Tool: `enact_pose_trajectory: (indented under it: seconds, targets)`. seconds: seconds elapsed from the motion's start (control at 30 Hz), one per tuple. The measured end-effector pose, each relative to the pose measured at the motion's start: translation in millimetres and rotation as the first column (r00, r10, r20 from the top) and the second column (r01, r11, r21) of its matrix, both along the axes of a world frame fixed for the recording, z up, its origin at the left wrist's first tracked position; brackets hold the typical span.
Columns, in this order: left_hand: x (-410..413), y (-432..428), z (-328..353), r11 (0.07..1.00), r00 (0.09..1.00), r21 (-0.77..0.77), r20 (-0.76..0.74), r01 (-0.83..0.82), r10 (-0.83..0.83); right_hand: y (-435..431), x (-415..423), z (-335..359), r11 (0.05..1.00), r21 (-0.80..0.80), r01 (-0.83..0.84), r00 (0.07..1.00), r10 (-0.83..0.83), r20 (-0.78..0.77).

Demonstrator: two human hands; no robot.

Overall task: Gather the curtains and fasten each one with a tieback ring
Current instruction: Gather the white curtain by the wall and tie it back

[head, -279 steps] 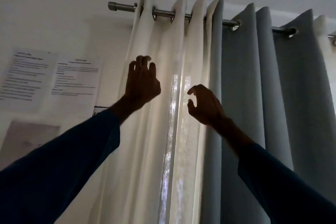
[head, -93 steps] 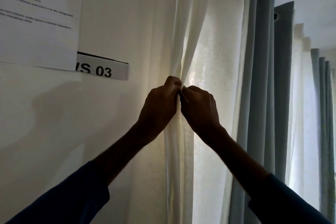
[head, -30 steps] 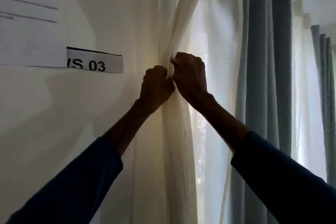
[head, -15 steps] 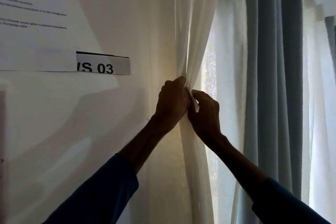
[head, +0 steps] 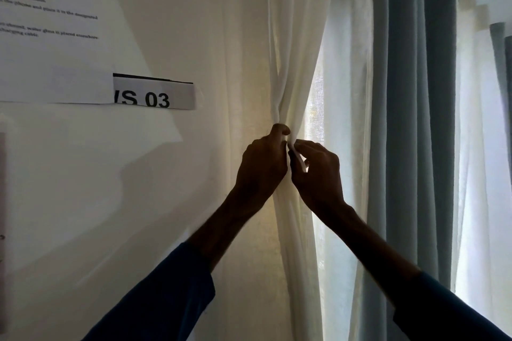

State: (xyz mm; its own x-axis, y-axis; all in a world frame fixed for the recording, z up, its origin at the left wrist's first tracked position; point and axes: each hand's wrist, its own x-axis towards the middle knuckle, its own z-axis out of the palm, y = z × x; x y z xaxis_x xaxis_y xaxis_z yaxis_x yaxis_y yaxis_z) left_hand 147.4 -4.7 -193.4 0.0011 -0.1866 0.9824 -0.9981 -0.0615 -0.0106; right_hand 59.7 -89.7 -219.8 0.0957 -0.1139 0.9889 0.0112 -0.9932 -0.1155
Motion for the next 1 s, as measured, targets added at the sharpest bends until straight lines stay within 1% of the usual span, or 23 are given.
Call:
enact_pose_trajectory:
  seconds: [0.07, 0.13, 0.27, 0.33, 0.4, 0.47, 0.5, 0.53, 0.57, 0.6, 0.67, 0.73, 0.8, 0.9, 0.93, 1.0]
  targets:
    - [0.0, 0.2, -0.7, 1.0, 1.0, -0.007, 0.005, 0.008, -0.008, -1.1, -0.5, -0.9, 1.0, -0.001, 0.004, 1.0, -0.004, 0.004]
    - [-2.3, 0.6, -0.2, 0.998, 0.998, -0.033, -0.039, 0.052, -0.053, -0.1, -1.6, -1.1, 1.0, -0.004, 0.001, 1.0, -0.001, 0.003]
    - [-12.1, -1.9, 6.6, 0.989, 0.965, -0.098, -0.229, 0.111, -0.131, 3.7, -3.6, -4.9, 0.997, -0.061, 0.039, 0.998, -0.042, -0.044]
    - [-13.7, -4.3, 13.0, 0.994, 0.954, -0.083, -0.287, 0.064, -0.085, 3.4, -2.4, -7.1, 0.995, -0.073, 0.066, 0.996, -0.07, -0.061]
    - [-11.8, -5.3, 18.7, 0.998, 0.946, -0.068, -0.321, 0.014, -0.035, 0.3, -2.6, -9.0, 0.985, -0.149, 0.087, 0.99, -0.102, -0.098]
    - [-6.1, -5.3, 22.6, 0.999, 0.941, -0.036, -0.337, -0.036, 0.022, -7.0, -5.7, -10.7, 0.973, -0.23, 0.036, 0.979, -0.081, -0.189]
    - [-1.8, -5.7, 24.2, 0.998, 0.938, -0.015, -0.343, -0.061, 0.052, -12.3, -8.9, -9.6, 0.972, -0.236, 0.003, 0.971, -0.058, -0.23]
    - [3.4, -5.7, 24.3, 0.997, 0.935, 0.003, -0.346, -0.078, 0.074, -17.9, -12.4, -7.9, 0.974, -0.227, -0.013, 0.97, -0.043, -0.238]
    - [7.9, -5.7, 24.8, 0.996, 0.935, 0.01, -0.345, -0.089, 0.087, -24.1, -16.6, -2.8, 0.977, -0.215, 0.003, 0.979, -0.046, -0.197]
    - [11.8, -5.1, 24.7, 0.995, 0.935, 0.009, -0.34, -0.099, 0.096, -31.4, -20.6, 4.3, 0.977, -0.208, 0.048, 0.991, -0.073, -0.113]
    - [17.2, -4.5, 25.1, 0.995, 0.934, 0.003, -0.344, -0.103, 0.098, -49.5, -28.0, 28.0, 0.967, -0.16, 0.2, 0.979, -0.189, 0.079]
    - [20.2, -4.6, 27.1, 0.996, 0.926, 0.011, -0.367, -0.094, 0.091, -65.2, -37.5, 61.0, 0.952, -0.03, 0.305, 0.942, -0.297, 0.159]
    - [22.2, -6.7, 31.6, 0.995, 0.917, 0.03, -0.388, -0.09, 0.095, -78.5, -43.6, 94.7, 0.944, 0.085, 0.32, 0.931, -0.329, 0.157]
    - [23.6, -10.8, 38.3, 0.995, 0.905, 0.049, -0.413, -0.085, 0.098, -86.3, -44.1, 136.7, 0.942, 0.242, 0.235, 0.961, -0.261, 0.085]
    - [23.6, -11.7, 39.1, 0.995, 0.904, 0.052, -0.415, -0.087, 0.101, -86.7, -43.0, 147.7, 0.94, 0.256, 0.225, 0.965, -0.252, 0.076]
    - [24.2, -13.5, 38.6, 0.994, 0.906, 0.054, -0.408, -0.094, 0.108, -84.8, -41.0, 165.5, 0.941, 0.217, 0.26, 0.951, -0.289, 0.111]
